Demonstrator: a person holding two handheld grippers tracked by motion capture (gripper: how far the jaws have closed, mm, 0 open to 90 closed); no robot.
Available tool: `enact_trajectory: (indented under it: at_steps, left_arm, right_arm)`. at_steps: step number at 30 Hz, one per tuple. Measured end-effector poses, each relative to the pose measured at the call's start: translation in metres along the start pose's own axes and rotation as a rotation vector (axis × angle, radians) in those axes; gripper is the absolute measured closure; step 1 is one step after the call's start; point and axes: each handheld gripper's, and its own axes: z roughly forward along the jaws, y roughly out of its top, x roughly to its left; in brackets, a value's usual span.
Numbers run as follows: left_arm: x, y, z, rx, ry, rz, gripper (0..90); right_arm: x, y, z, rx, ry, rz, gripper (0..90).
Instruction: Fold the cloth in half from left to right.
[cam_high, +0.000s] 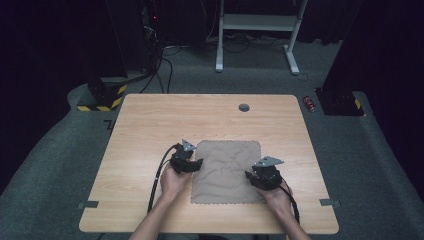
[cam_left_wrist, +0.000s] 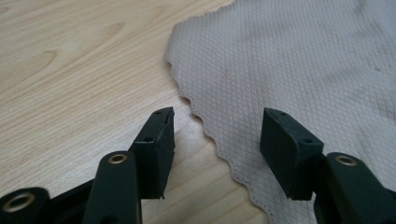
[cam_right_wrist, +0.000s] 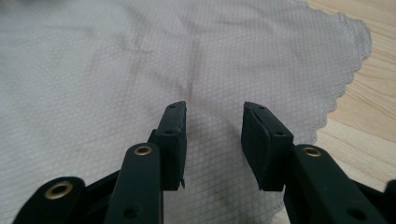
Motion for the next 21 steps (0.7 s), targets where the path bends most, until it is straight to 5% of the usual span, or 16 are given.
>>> enact_trajectory:
  at_steps: [7, 10, 13, 14, 21]
  left_arm:
    - [0.021, 0.001, 0.004, -0.024, -0.009, -0.122, 46.7]
    - [0.028, 0.014, 0.001, -0.034, -0.009, -0.120, 47.0]
    - [0.030, 0.020, 0.001, -0.056, -0.012, -0.134, 47.5]
    - [0.032, 0.027, 0.004, -0.022, -0.010, -0.128, 47.7]
    - [0.037, 0.048, 0.018, -0.010, 0.006, -0.114, 47.5]
  right_arm:
    - [0.019, 0.008, -0.005, -0.041, 0.045, -0.028, 60.9]
    - [0.037, 0.012, -0.001, -0.035, 0.097, -0.096, 64.3]
    - [0.047, 0.013, 0.001, -0.036, 0.124, -0.113, 65.6]
    - [0.051, 0.013, 0.001, -0.040, 0.140, -0.117, 66.0]
    - [0.079, 0.018, 0.007, -0.057, 0.219, -0.159, 67.7]
